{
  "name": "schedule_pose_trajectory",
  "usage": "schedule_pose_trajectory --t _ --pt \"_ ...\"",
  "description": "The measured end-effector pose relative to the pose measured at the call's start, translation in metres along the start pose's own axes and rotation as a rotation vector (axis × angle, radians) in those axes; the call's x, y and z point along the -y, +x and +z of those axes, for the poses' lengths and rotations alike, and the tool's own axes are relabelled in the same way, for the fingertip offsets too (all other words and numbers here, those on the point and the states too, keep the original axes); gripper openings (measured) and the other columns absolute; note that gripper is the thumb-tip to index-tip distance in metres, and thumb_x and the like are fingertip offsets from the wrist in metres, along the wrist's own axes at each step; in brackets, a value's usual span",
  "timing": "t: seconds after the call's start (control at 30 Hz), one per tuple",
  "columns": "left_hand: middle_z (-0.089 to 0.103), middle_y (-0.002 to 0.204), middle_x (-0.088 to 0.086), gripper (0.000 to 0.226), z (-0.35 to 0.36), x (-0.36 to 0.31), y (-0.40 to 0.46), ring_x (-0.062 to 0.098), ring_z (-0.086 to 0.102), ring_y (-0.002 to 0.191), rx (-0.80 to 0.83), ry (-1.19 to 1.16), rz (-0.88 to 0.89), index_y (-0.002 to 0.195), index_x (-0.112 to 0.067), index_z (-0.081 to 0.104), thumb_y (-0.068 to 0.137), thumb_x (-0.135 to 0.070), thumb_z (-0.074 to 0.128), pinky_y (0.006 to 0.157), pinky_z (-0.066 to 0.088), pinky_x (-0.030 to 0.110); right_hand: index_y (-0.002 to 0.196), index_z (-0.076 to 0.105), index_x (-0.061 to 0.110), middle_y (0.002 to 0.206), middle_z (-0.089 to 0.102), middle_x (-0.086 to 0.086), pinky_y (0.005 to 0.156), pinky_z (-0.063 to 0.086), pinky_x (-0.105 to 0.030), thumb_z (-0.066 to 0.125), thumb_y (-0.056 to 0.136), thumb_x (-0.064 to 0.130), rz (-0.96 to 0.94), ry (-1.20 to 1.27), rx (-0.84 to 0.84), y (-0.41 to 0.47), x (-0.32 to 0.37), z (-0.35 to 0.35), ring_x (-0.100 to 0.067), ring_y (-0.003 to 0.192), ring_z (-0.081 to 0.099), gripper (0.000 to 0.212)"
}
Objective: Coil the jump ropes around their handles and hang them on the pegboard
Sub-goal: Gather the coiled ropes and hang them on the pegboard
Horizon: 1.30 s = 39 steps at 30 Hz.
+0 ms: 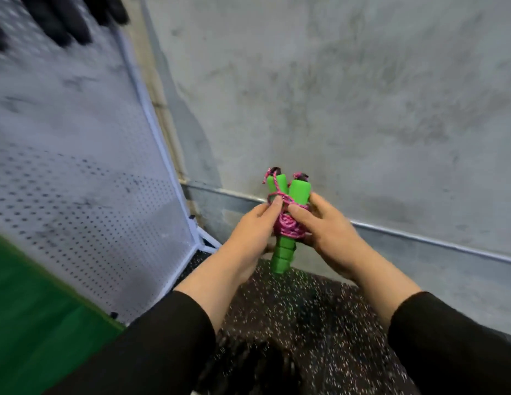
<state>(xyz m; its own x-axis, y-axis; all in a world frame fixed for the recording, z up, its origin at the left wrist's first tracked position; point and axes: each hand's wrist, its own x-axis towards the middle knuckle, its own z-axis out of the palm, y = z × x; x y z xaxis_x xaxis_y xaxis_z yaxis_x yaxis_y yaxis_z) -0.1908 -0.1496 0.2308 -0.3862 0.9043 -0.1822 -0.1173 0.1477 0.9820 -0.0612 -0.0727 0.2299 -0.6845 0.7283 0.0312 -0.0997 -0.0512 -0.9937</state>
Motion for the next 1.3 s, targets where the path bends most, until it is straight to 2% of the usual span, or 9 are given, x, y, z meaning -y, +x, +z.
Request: schedule_pose_trajectory --t 0.17,0.43,0.53,0.67,0.87,0.97,1.07,1.2,1.3 --pt "0.073 0.124 0.001 0.043 -0.029 -0.035 -0.028 0.02 0.067 0.118 0.041 -0.208 0.085 0.13 -0.022 0.065 0.098 -0.049 0.056 0.101 0.048 0.039 0.134 0.058 0.018 0.12 0.073 0.0 0.091 0.057 -0.027 0.062 0.094 0.008 -0.118 -0.142 0.139 0.0 0.047 0.027 -0.013 0.11 0.069 0.041" --pt "0.074 0.116 0.003 0.024 -0.061 -0.036 -0.036 0.018 0.072 0.105 -0.132 -0.244 0.189 0.118 -0.026 0.065 0.096 -0.035 0.067 0.083 0.053 0.028 0.131 0.061 0.022 0.122 0.072 0.001 0.093 0.057 -0.035 0.071 0.082 0.021 -0.197 -0.223 0.102 0.014 0.043 0.056 -0.019 0.11 0.071 0.049" --pt "0.076 0.11 0.0 0.018 -0.067 -0.039 -0.034 0.019 0.072 0.106 -0.172 -0.232 0.222 0.113 -0.026 0.069 0.096 -0.032 0.068 0.092 0.056 0.036 0.126 0.067 0.03 0.117 0.074 -0.004 0.095 0.058 -0.04 0.07 0.082 0.025 -0.215 -0.205 0.056 0.023 0.044 0.064 -0.02 0.107 0.072 0.045" --pt "0.077 0.105 0.001 0.018 -0.071 -0.047 -0.028 0.017 0.073 0.101 -0.32 -0.296 0.277 0.114 -0.019 0.069 0.097 -0.026 0.067 0.087 0.057 0.033 0.12 0.067 0.031 0.102 0.079 0.007 0.083 0.061 -0.028 0.068 0.079 0.027 -0.245 -0.159 -0.017 0.036 0.046 0.086 -0.013 0.096 0.075 0.042" --pt "0.076 0.096 0.007 0.016 -0.099 -0.068 -0.026 0.015 0.073 0.087 -0.506 -0.44 0.337 0.108 -0.013 0.069 0.096 -0.023 0.069 0.072 0.056 0.025 0.137 0.05 0.047 0.118 0.071 0.023 0.099 0.054 -0.035 0.074 0.077 0.032 -0.264 -0.3 0.102 0.048 0.055 0.13 -0.002 0.111 0.068 0.067" --pt "0.077 0.096 0.005 0.017 -0.115 -0.075 -0.03 0.014 0.075 0.088 -0.604 -0.46 0.384 0.11 -0.016 0.068 0.097 -0.026 0.068 0.073 0.056 0.027 0.132 0.051 0.051 0.118 0.07 0.024 0.1 0.054 -0.042 0.077 0.085 0.017 -0.287 -0.347 0.129 0.06 0.061 0.158 -0.004 0.108 0.069 0.064" --pt "0.077 0.095 -0.005 0.013 -0.133 -0.079 -0.037 0.009 0.073 0.087 -0.758 -0.406 0.488 0.11 -0.022 0.067 0.098 -0.027 0.066 0.076 0.055 0.027 0.131 0.053 0.043 0.126 0.068 0.013 0.101 0.054 -0.04 0.075 0.087 0.004 -0.298 -0.3 0.193 0.071 0.068 0.188 -0.008 0.109 0.069 0.063" --pt "0.076 0.105 -0.005 0.029 -0.158 -0.081 -0.055 0.008 0.072 0.097 -0.946 -0.406 0.604 0.125 -0.021 0.063 0.099 -0.035 0.064 0.085 0.057 0.031 0.138 0.052 0.038 0.129 0.066 0.014 0.104 0.051 -0.041 0.074 0.09 0.006 -0.327 -0.302 0.363 0.074 0.08 0.229 -0.008 0.116 0.066 0.062" --pt "0.075 0.11 -0.002 0.031 -0.176 -0.082 -0.069 0.007 0.072 0.098 -1.042 -0.426 0.681 0.13 -0.015 0.059 0.101 -0.026 0.059 0.081 0.055 0.022 0.134 0.052 0.043 0.128 0.066 0.019 0.104 0.052 -0.042 0.072 0.091 0.004 -0.342 -0.296 0.463 0.073 0.084 0.256 -0.009 0.117 0.065 0.061"
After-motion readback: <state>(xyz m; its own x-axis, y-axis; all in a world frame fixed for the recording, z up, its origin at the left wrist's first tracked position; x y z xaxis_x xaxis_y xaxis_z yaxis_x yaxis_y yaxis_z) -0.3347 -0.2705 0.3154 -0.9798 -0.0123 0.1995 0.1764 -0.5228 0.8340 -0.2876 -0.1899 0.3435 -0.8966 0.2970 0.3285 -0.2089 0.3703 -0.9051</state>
